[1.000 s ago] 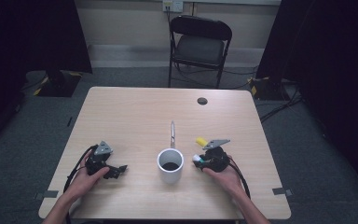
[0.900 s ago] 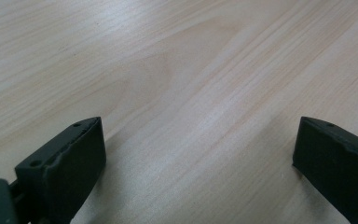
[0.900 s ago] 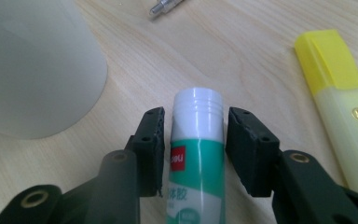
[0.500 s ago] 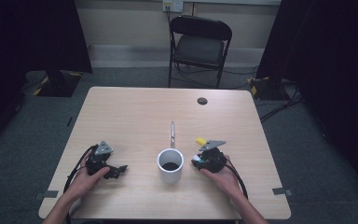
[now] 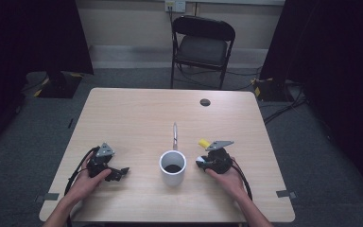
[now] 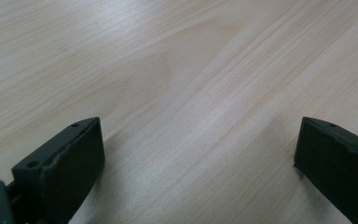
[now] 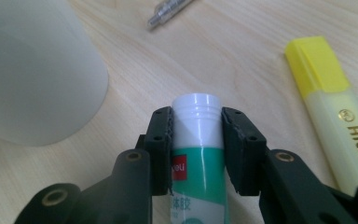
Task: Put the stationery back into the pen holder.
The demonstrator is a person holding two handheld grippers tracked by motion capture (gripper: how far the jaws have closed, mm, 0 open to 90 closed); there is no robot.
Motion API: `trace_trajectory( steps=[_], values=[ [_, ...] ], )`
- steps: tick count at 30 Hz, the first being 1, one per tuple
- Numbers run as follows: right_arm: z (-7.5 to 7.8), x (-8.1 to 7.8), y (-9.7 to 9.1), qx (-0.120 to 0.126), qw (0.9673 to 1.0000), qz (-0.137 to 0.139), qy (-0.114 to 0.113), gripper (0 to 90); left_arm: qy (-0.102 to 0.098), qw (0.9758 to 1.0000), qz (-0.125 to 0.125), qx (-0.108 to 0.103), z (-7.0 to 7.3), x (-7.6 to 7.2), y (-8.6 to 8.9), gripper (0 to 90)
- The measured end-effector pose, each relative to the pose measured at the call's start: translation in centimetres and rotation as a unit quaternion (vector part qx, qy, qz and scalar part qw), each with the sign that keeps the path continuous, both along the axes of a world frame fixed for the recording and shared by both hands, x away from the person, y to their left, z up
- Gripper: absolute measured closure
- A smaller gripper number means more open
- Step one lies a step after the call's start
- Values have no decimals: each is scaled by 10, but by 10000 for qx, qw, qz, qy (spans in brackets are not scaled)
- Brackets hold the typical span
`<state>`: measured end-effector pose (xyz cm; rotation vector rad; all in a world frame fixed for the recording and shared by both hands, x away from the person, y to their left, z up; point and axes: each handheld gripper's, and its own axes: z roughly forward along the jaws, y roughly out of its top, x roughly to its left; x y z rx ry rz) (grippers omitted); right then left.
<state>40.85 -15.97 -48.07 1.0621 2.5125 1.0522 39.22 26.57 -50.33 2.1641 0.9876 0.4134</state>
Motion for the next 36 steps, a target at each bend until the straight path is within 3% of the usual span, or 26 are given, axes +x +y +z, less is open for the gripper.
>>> trace_trajectory(
  steps=[14, 22, 36],
  values=[
    [16, -2, -14, 332, 9990, -140, -274, 652, 0, 10000, -3, 3, 0, 0, 0, 12],
    [29, -4, -27, 644, 9953, -395, -613, 653, -1, 10000, -3, 2, 0, 0, 0, 12],
    [38, -7, -36, 1042, 9909, -458, -714, 654, -1, 10000, -2, 2, 0, 0, 0, 12]
  ],
)
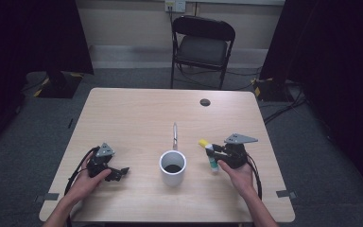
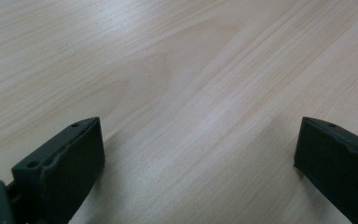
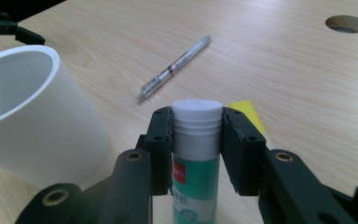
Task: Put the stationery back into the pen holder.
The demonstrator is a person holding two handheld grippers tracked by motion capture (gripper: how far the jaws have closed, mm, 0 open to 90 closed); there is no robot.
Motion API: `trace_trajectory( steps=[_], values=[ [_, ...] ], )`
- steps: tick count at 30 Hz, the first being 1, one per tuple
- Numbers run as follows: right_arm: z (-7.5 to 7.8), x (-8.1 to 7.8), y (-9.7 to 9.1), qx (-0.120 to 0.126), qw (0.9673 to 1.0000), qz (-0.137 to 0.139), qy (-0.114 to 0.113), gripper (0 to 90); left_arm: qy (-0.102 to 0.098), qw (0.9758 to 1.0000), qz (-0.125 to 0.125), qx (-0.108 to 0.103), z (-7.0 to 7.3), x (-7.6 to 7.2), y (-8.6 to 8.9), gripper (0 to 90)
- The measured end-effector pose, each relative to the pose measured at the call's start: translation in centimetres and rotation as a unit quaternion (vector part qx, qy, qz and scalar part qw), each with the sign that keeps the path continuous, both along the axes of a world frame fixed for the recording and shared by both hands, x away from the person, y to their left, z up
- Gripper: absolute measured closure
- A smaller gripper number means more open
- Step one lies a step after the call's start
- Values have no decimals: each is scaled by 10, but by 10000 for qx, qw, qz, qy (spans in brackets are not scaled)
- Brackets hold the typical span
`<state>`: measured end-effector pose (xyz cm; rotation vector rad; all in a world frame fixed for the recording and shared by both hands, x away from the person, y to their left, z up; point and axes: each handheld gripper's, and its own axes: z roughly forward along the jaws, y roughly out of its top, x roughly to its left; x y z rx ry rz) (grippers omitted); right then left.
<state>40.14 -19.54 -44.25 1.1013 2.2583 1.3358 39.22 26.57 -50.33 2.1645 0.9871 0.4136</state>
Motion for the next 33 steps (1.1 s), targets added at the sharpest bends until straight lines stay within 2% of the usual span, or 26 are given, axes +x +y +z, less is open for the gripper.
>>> trace_trajectory(
  steps=[2, 8, 11, 21, 33],
  values=[
    [3, -1, 0, 50, 10000, 17, -14, 654, 2, 10000, 0, 0, 0, 0, 0, 12],
    [13, -6, 0, 315, 9991, 103, -279, 655, 1, 10000, 2, -1, 0, 0, 0, 12],
    [18, -8, 0, 438, 9985, 146, -303, 655, 18, 10000, 3, -26, 0, 0, 0, 11],
    [29, -14, 3, 623, 9966, 219, -499, 655, 17, 10000, -11, -20, 0, 0, 0, 7],
    [42, -20, 14, 818, 9939, 495, -555, 655, 17, 10000, -11, -20, 0, 0, 0, 6]
  ],
)
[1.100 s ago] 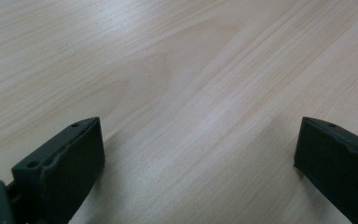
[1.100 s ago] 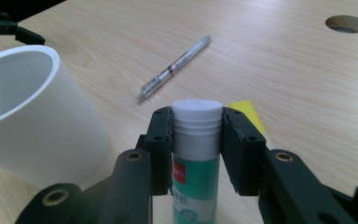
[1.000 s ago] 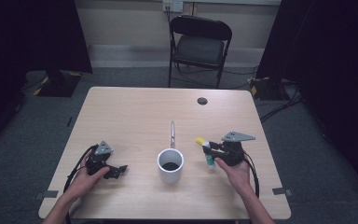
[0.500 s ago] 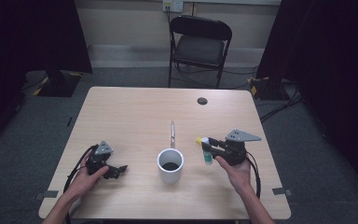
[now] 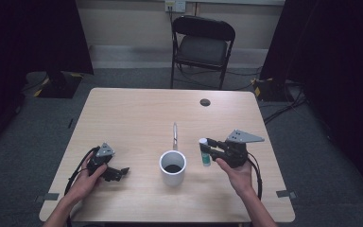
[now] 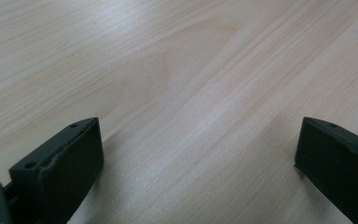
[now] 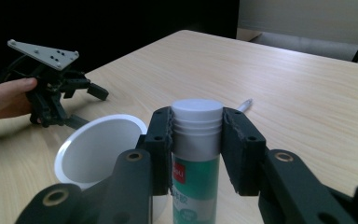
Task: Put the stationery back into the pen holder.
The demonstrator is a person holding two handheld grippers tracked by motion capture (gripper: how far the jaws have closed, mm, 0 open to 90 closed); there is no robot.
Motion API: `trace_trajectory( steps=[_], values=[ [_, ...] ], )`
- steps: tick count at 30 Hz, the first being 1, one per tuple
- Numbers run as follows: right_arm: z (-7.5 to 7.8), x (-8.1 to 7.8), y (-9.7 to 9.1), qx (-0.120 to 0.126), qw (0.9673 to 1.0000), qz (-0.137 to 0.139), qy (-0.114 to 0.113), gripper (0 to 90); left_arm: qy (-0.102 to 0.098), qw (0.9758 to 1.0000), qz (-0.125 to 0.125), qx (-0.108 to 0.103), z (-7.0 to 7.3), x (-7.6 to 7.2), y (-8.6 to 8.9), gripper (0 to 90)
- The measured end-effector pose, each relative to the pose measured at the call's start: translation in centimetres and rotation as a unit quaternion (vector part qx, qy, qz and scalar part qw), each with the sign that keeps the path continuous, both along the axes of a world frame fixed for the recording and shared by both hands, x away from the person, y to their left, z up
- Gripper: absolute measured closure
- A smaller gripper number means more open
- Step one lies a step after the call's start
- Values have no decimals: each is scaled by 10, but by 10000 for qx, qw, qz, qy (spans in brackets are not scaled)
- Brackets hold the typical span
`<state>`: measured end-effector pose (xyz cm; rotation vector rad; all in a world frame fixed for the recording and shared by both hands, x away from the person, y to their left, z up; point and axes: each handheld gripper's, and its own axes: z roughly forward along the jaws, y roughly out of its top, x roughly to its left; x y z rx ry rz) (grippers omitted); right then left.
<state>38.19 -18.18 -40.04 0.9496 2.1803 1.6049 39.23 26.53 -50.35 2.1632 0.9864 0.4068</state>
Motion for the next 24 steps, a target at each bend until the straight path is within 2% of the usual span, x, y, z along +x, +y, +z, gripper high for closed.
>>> trace_trajectory(
  steps=[13, 23, 24],
  values=[
    [20, -12, 14, 168, 9992, 357, -80, 655, 4, 10000, -9, 11, 0, 0, 0, 1],
    [40, -14, 24, 321, 9977, 534, -258, 655, 14, 10000, -5, 18, 0, 0, 0, 0],
    [43, -13, 30, 283, 9975, 584, -295, 655, 14, 10000, -5, 18, 0, 0, 0, 0]
  ],
)
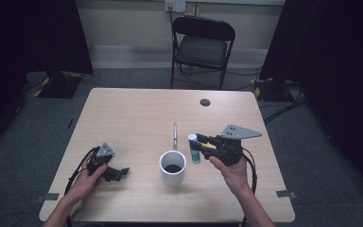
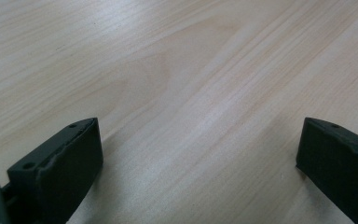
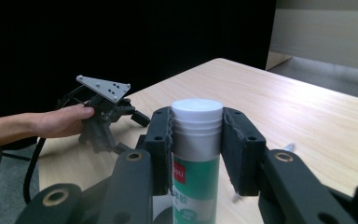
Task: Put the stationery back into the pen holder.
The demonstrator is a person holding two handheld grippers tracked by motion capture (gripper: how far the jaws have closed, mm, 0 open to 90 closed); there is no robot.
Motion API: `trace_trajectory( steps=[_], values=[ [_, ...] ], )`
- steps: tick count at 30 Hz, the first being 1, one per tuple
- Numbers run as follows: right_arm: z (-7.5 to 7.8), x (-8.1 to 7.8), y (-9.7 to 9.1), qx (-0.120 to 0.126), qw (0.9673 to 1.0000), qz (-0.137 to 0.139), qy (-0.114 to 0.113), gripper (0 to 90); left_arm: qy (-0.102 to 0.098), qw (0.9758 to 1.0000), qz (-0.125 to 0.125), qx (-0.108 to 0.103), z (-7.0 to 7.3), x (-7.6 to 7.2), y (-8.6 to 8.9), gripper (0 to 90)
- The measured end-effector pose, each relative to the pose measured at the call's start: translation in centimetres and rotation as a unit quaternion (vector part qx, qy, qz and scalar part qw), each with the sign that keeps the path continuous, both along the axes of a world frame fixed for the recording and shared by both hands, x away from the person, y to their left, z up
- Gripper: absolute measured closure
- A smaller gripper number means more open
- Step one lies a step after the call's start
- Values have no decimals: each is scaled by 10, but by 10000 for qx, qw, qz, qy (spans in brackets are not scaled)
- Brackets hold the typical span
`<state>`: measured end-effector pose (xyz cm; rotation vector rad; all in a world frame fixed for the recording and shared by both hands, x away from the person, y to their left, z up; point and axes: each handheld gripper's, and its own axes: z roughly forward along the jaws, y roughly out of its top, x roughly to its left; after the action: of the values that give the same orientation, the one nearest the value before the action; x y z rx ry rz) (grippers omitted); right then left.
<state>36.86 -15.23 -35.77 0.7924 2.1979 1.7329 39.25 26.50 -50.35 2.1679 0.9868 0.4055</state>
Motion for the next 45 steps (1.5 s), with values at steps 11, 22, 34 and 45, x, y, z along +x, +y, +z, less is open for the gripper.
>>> trace_trajectory(
  steps=[11, 22, 34, 45],
  values=[
    [0, 7, 38, -3, 9994, 347, -31, 655, 0, 10000, -4, 3, 0, 0, 0, 0],
    [-20, 11, 57, -161, 9984, 521, 177, 655, -1, 10000, -3, 3, 0, 0, 0, 0],
    [-33, 8, 64, -450, 9969, 585, 280, 655, -1, 10000, -2, 3, 0, 0, 0, 0],
    [-37, -2, 54, -603, 9962, 547, 310, 654, -1, 10000, -1, -1, 0, 0, 0, 0]
  ],
)
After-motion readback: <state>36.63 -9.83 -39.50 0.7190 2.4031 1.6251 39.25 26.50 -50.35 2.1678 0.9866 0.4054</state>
